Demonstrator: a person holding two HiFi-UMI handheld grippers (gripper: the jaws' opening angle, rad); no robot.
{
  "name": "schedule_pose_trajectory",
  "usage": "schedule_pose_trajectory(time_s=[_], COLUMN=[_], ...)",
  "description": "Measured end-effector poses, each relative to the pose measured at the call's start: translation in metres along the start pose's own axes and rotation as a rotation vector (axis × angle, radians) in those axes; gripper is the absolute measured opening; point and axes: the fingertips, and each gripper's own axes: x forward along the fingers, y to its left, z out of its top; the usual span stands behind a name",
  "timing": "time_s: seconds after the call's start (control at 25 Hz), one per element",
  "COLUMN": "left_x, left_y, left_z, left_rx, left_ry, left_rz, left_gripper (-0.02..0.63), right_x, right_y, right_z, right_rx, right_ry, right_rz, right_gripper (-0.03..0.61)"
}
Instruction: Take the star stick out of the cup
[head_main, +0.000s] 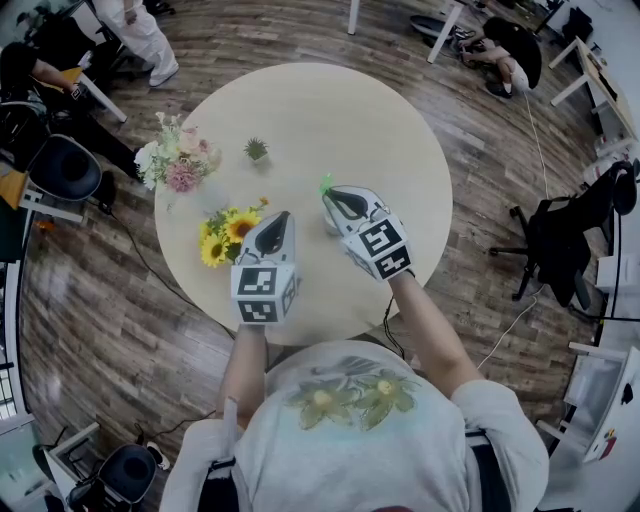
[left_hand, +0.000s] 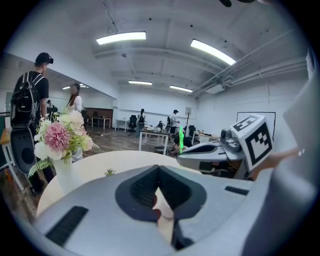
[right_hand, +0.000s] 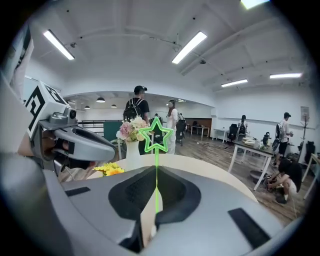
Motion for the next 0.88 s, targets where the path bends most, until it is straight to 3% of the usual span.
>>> schedule_pose_trajectory(time_s=[0.88], left_x=[0.005], left_y=[-0.016], left_z=[0.005], left_rx=[-0.022], left_ry=[-0.014], left_rz=[-0.042], left_gripper=[0.0], right_x=[-0.053], right_y=[-0.01], right_z=[0.037], right_rx=[0.12], right_ry=[-0.159], right_rz=[-0.054], right_gripper=[0.02])
